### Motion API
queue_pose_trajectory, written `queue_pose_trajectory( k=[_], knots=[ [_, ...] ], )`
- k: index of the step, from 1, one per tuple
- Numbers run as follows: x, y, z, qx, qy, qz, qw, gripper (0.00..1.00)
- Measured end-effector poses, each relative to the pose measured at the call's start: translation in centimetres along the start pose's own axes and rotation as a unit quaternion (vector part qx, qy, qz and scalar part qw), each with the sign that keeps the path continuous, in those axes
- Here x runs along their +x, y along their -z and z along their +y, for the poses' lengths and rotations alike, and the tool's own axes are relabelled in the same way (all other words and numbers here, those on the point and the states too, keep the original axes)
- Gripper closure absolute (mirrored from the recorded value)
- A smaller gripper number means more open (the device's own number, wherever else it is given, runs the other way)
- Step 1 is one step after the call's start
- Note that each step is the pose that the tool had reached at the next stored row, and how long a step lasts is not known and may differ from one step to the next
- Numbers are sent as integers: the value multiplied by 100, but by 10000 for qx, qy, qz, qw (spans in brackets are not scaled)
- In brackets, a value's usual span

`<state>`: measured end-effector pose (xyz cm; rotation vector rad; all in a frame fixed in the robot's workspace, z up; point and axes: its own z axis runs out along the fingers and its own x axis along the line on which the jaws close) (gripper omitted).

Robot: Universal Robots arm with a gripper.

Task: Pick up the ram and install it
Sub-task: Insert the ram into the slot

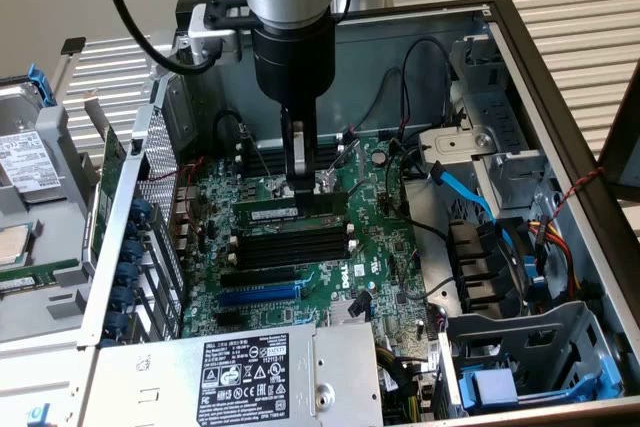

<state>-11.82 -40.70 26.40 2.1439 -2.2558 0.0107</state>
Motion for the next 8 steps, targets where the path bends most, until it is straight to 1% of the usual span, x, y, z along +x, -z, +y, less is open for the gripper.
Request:
queue_pose_trajectory(
  k=[4, 8],
  knots=[
    [2, -31, -1, -9, 3, 1, 10000, 88],
    [14, -41, -2, -9, 14, 0, 10000, 88]
  ],
)
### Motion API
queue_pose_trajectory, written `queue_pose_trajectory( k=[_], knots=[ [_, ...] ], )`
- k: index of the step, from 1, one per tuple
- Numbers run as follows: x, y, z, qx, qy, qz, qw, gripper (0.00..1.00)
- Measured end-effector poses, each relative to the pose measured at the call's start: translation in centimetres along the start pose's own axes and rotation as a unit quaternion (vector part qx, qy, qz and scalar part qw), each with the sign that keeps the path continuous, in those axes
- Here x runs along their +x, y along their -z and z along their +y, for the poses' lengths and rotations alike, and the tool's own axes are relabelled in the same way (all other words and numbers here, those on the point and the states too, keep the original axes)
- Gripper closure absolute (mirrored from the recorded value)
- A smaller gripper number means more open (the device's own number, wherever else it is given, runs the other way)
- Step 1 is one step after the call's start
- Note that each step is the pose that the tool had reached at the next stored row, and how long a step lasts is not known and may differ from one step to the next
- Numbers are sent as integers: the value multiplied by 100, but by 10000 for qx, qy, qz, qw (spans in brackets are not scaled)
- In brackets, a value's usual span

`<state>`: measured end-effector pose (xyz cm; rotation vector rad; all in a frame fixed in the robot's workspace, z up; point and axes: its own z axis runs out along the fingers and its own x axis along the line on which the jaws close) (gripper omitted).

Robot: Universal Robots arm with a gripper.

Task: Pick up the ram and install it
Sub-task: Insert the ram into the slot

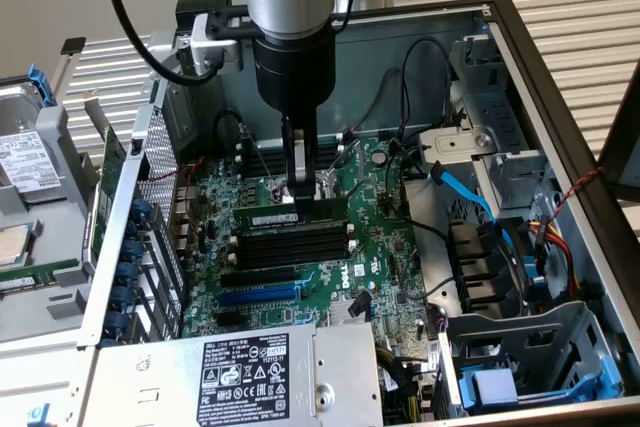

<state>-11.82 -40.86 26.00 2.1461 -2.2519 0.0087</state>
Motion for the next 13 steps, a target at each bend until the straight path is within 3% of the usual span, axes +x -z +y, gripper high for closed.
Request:
queue_pose_trajectory(
  k=[13],
  knots=[
    [13, -30, -1, 5, 81, 3, 10000, 88]
  ],
)
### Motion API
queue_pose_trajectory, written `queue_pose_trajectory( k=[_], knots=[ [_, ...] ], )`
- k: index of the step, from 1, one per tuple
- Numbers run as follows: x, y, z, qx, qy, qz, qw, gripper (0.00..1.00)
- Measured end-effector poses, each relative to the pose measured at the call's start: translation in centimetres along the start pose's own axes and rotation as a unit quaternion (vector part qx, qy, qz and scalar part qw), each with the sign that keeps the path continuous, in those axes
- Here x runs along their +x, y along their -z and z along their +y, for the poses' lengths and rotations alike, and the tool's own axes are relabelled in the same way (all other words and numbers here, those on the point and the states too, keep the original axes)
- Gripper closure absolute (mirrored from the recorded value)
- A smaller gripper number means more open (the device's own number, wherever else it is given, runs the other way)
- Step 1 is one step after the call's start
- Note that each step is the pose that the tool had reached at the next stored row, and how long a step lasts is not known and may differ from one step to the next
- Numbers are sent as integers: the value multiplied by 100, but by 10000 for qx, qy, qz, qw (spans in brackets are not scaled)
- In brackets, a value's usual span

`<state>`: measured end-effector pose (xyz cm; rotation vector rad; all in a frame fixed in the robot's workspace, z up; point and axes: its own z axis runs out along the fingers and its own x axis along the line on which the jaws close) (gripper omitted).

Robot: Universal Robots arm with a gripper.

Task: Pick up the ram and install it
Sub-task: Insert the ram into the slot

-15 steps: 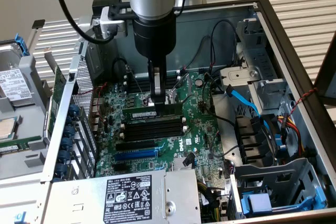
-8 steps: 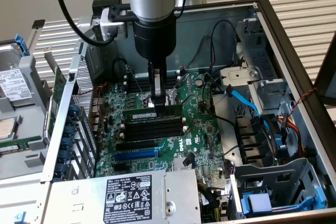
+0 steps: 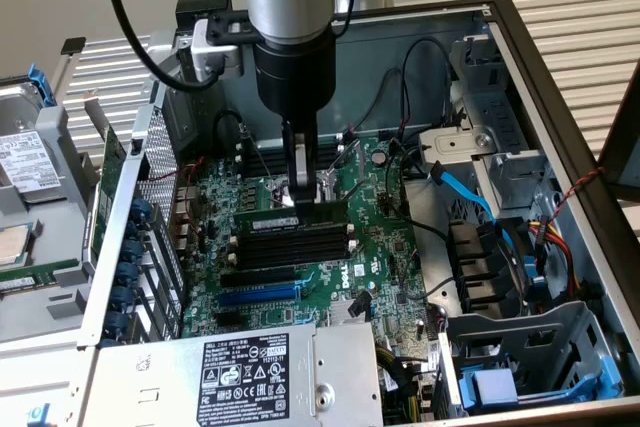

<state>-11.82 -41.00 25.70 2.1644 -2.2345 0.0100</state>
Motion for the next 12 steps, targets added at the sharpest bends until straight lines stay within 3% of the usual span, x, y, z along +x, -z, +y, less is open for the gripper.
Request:
queue_pose_trajectory(
  k=[12],
  knots=[
    [24, -63, 1, 2, -6, 5, 10000, 88]
  ],
)
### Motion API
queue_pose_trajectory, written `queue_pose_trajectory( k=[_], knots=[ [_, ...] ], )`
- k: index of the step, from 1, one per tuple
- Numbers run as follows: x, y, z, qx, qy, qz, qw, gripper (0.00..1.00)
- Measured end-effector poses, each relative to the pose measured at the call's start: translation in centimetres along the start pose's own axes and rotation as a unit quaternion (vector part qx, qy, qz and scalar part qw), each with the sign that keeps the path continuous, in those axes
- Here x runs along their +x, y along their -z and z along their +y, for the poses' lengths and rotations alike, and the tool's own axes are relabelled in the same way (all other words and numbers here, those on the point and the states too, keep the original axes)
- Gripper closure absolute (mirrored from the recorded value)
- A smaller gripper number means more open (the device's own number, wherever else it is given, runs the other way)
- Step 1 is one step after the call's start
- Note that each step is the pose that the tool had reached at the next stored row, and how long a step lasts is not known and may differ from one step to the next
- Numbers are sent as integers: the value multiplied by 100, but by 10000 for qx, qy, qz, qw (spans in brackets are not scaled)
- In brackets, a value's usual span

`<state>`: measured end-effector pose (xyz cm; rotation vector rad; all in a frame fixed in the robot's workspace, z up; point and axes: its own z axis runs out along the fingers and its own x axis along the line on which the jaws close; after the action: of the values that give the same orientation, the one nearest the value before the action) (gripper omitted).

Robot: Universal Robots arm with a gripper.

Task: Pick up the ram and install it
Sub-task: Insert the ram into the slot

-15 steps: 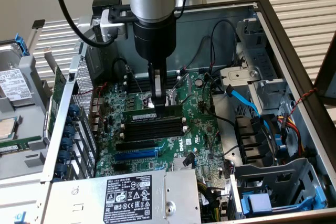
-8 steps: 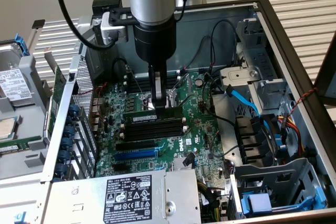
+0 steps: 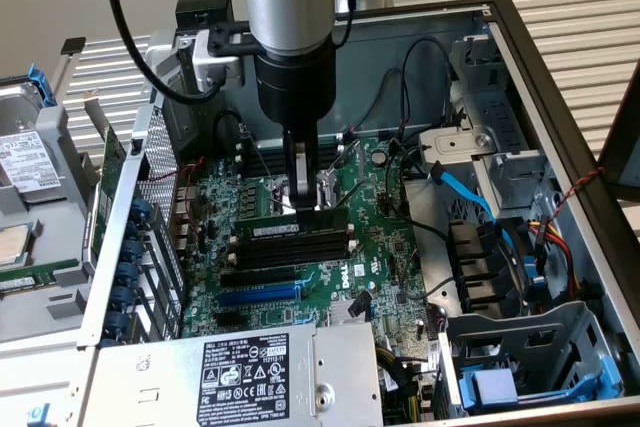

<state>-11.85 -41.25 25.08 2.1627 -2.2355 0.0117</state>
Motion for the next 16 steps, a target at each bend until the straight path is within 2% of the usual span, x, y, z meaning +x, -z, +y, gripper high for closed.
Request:
queue_pose_trajectory(
  k=[4, 16],
  knots=[
    [29, -3, -1, -4, 0, 0, 10000, 88],
    [18, -46, 24, -6, -30, 1, 10000, 88]
  ],
)
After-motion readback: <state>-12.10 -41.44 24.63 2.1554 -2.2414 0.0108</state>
